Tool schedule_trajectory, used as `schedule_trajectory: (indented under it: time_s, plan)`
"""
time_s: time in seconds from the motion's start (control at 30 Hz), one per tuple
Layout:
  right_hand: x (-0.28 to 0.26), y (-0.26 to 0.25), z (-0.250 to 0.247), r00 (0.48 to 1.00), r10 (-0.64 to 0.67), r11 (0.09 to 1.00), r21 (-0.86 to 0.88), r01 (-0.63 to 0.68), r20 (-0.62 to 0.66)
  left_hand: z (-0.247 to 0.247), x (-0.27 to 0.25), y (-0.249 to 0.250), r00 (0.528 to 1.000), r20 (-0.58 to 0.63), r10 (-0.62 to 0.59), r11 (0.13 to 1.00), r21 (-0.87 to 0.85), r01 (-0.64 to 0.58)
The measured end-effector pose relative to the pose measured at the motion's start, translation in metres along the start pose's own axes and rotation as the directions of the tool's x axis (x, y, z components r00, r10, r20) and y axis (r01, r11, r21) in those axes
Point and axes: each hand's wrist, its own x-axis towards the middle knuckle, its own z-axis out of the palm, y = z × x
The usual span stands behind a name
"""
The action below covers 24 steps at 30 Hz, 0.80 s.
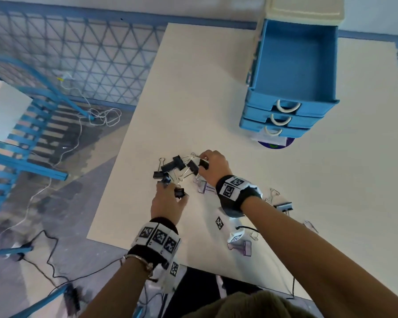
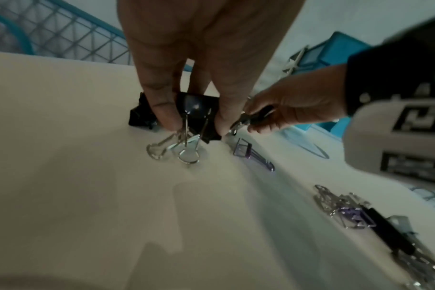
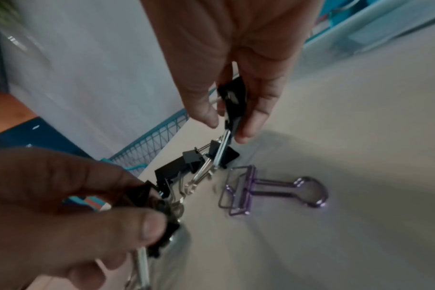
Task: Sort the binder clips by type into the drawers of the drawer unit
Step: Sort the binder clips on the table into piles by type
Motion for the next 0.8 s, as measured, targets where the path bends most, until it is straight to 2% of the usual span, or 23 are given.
schedule_trajectory:
  time_s: [0.13,0.23,0.33,0.4,0.5,0.63,0.73,0.8]
  plan:
    - [0.003,0.003,0.000,0.999,-0.036,0.999,0.036,0.034,0.036,0.006,0.006,0.006,1.000,-0.013,-0.021,0.997,0.080,0.022]
    - [-0.004,0.018,-0.013,0.993,-0.106,0.993,-0.038,0.107,0.043,0.011,0.003,0.010,0.998,-0.053,0.016,0.993,0.115,-0.010]
    - [-0.023,0.044,-0.033,0.990,-0.138,0.980,-0.146,0.139,0.014,0.015,-0.003,0.018,0.973,-0.070,0.220,0.964,0.171,-0.205]
    - [-0.040,0.062,-0.044,0.990,-0.143,0.969,-0.202,0.140,0.001,0.021,-0.007,0.026,0.924,-0.003,0.382,0.909,0.179,-0.375]
    - [-0.065,0.085,-0.053,0.994,-0.111,0.957,-0.267,0.111,0.014,0.032,-0.005,0.034,0.859,0.092,0.503,0.830,0.226,-0.510]
    - [-0.085,0.099,-0.050,0.988,-0.154,0.939,-0.309,0.154,0.023,0.046,0.000,0.037,0.832,0.161,0.531,0.753,0.360,-0.551]
    - [-0.094,0.106,-0.043,0.969,-0.239,0.893,-0.378,0.246,0.065,0.054,-0.001,0.036,0.834,0.159,0.529,0.738,0.399,-0.544]
    - [-0.097,0.111,-0.040,0.969,-0.227,0.877,-0.411,0.249,0.101,0.057,-0.003,0.035,0.838,0.144,0.526,0.737,0.415,-0.534]
